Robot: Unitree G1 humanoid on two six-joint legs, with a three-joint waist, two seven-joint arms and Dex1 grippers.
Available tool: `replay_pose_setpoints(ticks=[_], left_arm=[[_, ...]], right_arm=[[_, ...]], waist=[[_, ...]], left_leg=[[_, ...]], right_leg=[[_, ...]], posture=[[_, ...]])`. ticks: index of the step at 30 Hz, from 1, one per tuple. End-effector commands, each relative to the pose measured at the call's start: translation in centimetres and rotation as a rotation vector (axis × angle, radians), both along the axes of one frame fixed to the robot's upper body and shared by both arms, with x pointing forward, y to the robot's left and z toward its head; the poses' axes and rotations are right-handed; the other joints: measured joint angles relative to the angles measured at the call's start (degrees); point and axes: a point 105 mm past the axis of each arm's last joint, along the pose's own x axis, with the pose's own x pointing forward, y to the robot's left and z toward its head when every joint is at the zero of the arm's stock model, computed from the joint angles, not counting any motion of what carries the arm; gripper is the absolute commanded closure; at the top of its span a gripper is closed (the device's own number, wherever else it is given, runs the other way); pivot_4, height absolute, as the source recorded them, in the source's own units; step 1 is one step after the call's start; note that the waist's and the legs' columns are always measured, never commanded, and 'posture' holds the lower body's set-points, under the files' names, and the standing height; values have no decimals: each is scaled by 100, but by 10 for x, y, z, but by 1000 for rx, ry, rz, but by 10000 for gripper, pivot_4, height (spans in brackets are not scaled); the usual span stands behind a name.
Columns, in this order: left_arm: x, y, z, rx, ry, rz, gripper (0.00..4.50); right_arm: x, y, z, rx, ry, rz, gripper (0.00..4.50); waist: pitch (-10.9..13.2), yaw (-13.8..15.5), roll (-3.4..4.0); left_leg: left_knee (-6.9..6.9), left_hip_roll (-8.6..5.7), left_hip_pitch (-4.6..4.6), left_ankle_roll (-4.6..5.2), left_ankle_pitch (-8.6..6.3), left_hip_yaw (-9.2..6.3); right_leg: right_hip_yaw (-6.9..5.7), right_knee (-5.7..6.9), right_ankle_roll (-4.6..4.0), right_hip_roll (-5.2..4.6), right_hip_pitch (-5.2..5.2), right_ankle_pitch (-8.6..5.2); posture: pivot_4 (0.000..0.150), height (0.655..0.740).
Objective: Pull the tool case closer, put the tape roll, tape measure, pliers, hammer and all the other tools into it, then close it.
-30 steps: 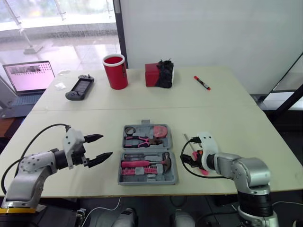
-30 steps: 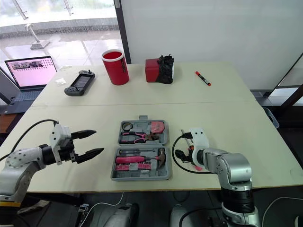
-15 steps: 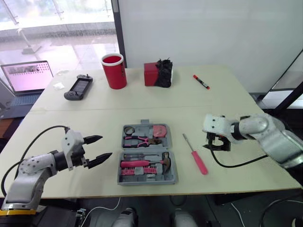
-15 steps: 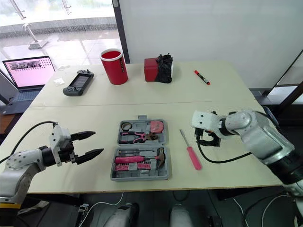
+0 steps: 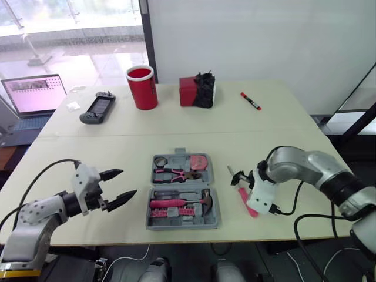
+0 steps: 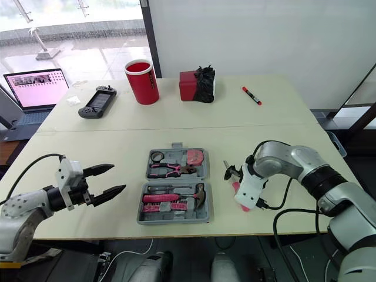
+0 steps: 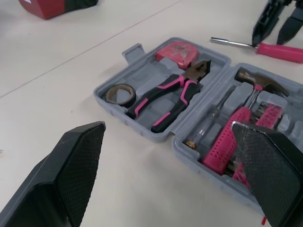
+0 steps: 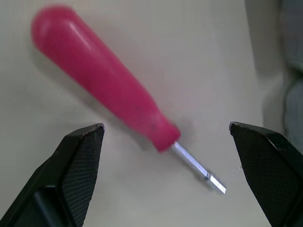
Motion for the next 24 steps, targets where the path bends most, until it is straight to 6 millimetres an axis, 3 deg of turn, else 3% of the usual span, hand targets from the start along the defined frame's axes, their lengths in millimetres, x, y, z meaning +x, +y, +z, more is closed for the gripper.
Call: replay_pose_setpoints(ticks=[1,2,3,4,10,13,17,20,24], left_arm=[[-3,4,15,8,-51,20,0],[-4,4,15,8,-53,26,0],[-5,4,16,4,-57,34,0],[-5,3,18,-3,-61,42,0],[-11,0,19,-9,-56,49,0],[-9,-1,17,-5,-52,44,0],[-6,-4,15,-5,-48,27,0],[-3,-7,13,-5,-47,15,0],[0,-12,16,-24,-54,-2,0]], right_arm=[[-3,3,-6,-44,30,40,255],[-3,2,-10,-64,41,40,255],[-4,1,-12,-82,50,43,5751],[-4,0,-13,-97,56,42,8402],[4,-8,-2,-111,57,-110,38389],[1,-10,7,-12,129,-343,39385],[-22,-2,12,207,366,-729,39385],[-27,0,16,386,515,-1142,39385],[-11,-27,7,693,561,-1744,39385]], waist=[[-2,13,-3],[-3,13,-5],[-4,15,-6],[-7,15,-12],[-8,-1,-14],[-8,31,-13],[-7,125,-13],[-7,185,-12],[-8,197,-13]], left_leg=[[0,0,5,-1,1,-2],[1,1,6,-1,1,-3],[3,1,8,-1,1,-4],[4,0,11,-1,1,-5],[3,3,15,-1,1,-6],[3,2,13,-1,1,-6],[4,-2,6,1,-1,-11],[5,-2,5,2,-1,-10],[5,-2,5,1,-2,-10]], right_leg=[[0,1,0,2,7,0],[0,0,-1,4,11,0],[-1,0,-1,4,14,0],[-1,0,-1,4,18,1],[-1,1,-3,6,21,1],[-1,0,-3,6,20,1],[-3,-4,-3,-2,20,1],[-3,-5,-4,-2,18,1],[-3,-5,-5,-2,16,1]], posture=[[1500,7400],[1500,7400],[1500,7400],[1500,7400],[1500,7400],[1500,7400],[1500,7400],[1500,7400],[1500,7400]])
